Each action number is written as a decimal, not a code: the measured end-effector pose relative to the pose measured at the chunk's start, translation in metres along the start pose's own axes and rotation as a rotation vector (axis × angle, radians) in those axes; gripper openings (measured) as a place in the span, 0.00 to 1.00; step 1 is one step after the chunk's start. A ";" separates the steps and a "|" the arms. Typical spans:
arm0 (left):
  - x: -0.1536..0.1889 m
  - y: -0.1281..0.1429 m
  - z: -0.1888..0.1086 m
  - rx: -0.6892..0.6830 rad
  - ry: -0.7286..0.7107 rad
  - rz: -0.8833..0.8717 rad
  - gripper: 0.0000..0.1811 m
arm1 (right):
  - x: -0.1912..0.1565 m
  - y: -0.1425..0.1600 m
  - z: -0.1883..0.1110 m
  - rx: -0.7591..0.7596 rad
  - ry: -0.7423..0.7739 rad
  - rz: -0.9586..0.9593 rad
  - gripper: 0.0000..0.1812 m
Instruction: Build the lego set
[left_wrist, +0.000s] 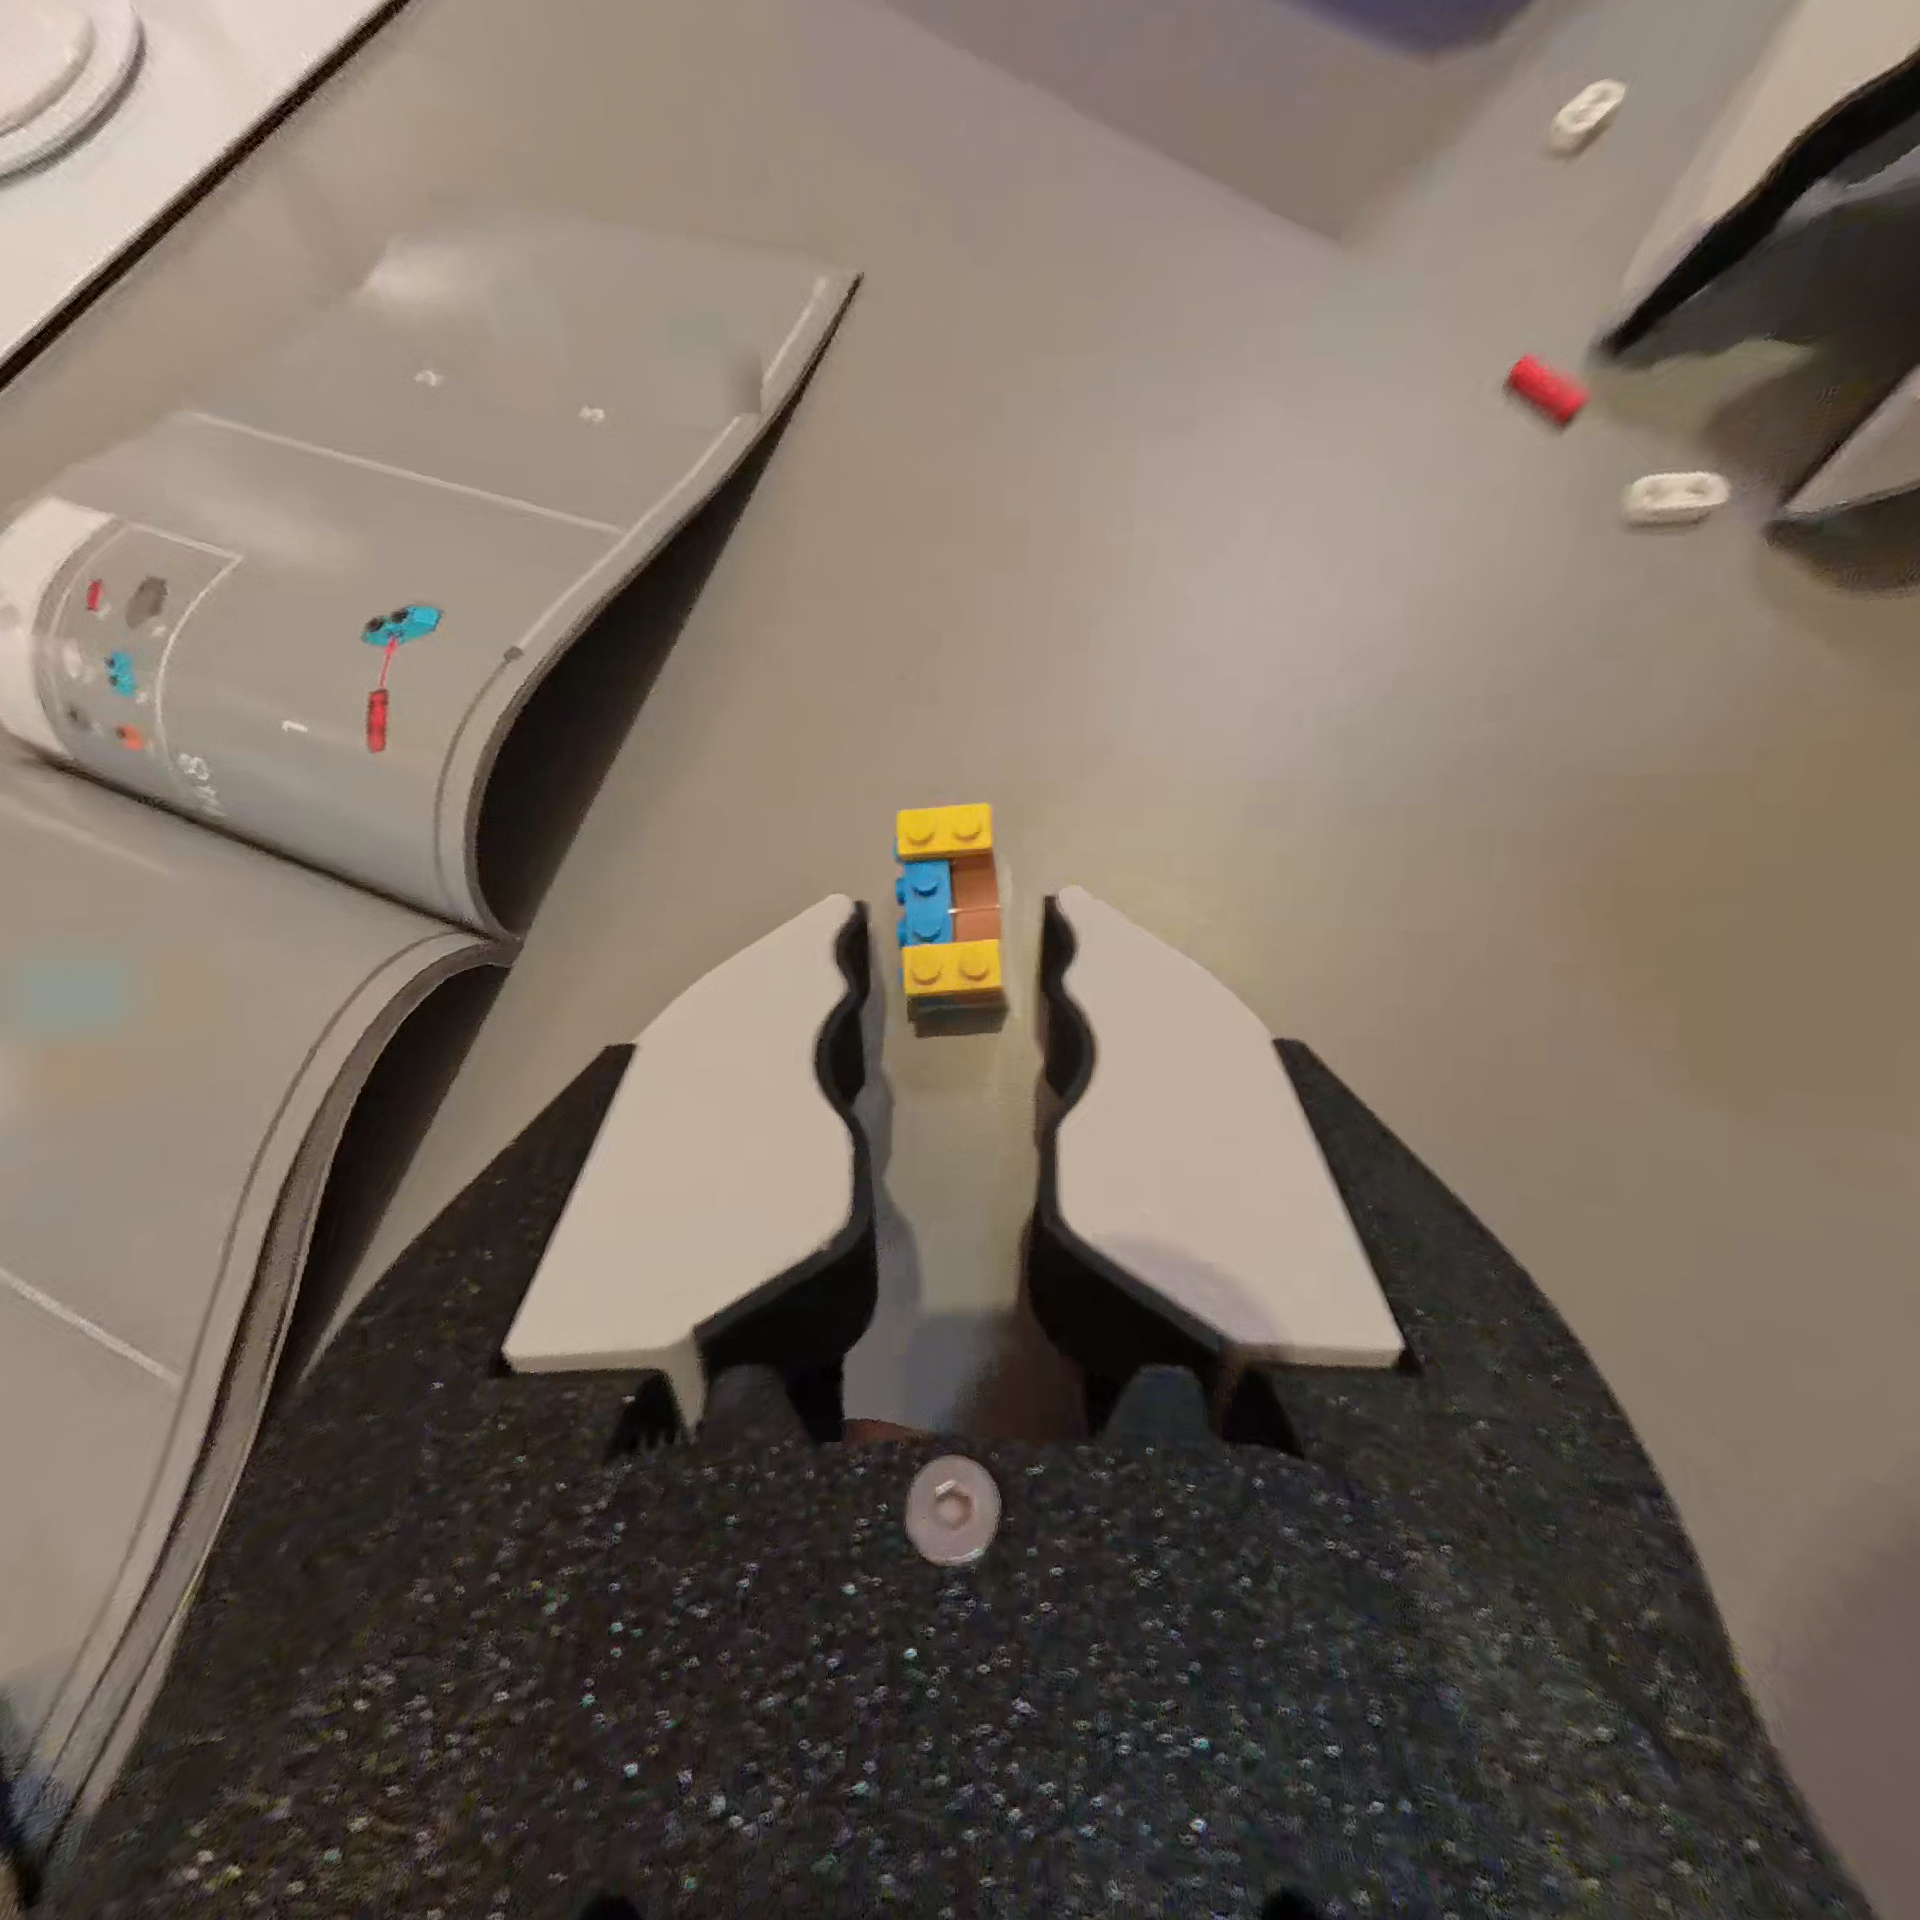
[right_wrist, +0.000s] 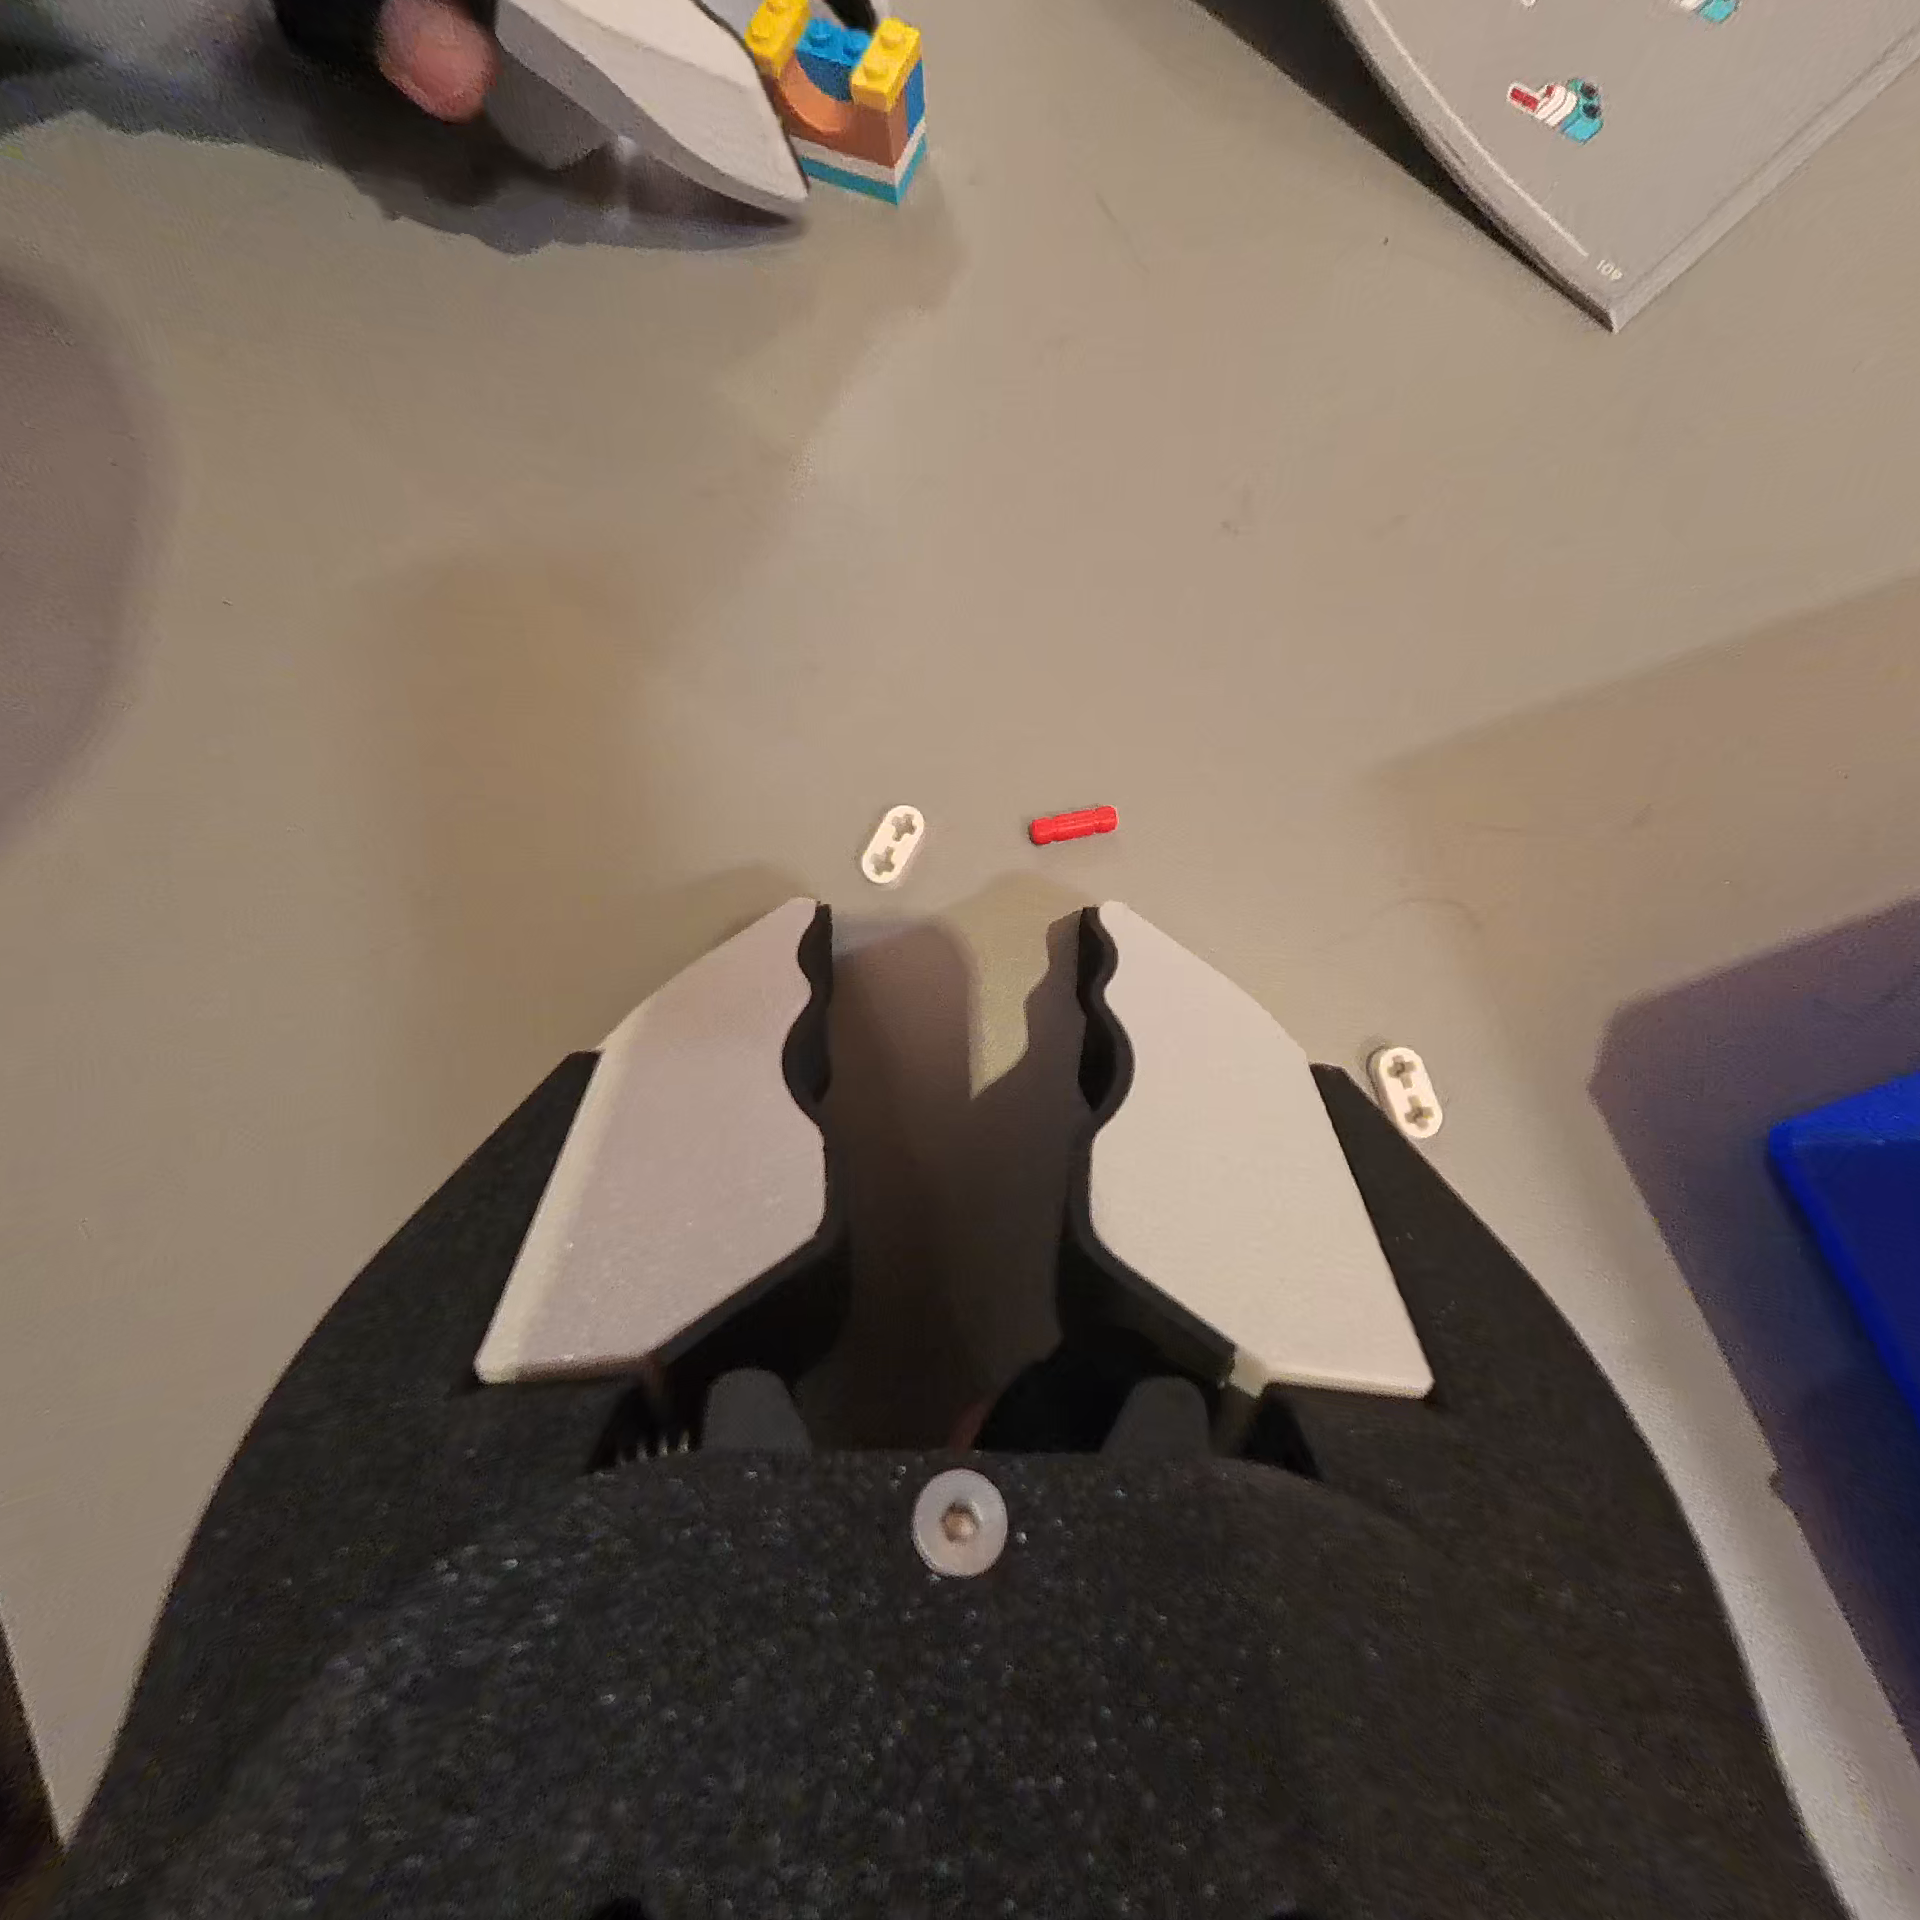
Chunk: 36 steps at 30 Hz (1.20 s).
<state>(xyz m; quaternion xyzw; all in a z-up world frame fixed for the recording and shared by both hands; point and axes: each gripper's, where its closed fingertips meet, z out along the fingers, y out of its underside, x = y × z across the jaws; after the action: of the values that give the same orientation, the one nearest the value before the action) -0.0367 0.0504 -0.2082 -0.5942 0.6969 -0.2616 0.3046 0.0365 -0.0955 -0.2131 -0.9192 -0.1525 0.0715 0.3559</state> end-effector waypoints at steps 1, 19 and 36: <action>-0.004 0.001 0.000 -0.008 -0.023 0.001 0.12 | 0.001 -0.001 0.001 -0.001 0.010 -0.007 0.25; -0.046 0.024 -0.034 0.013 -0.126 -0.055 0.17 | -0.014 -0.025 0.023 0.016 -0.030 -0.086 0.12; 0.005 0.014 -0.061 0.213 -0.099 -0.123 0.17 | -0.015 -0.032 0.030 0.018 0.037 -0.042 0.03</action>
<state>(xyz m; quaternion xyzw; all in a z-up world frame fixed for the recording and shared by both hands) -0.0912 0.0474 -0.1779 -0.6124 0.6115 -0.3229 0.3833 0.0077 -0.0595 -0.2132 -0.9137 -0.1646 0.0483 0.3684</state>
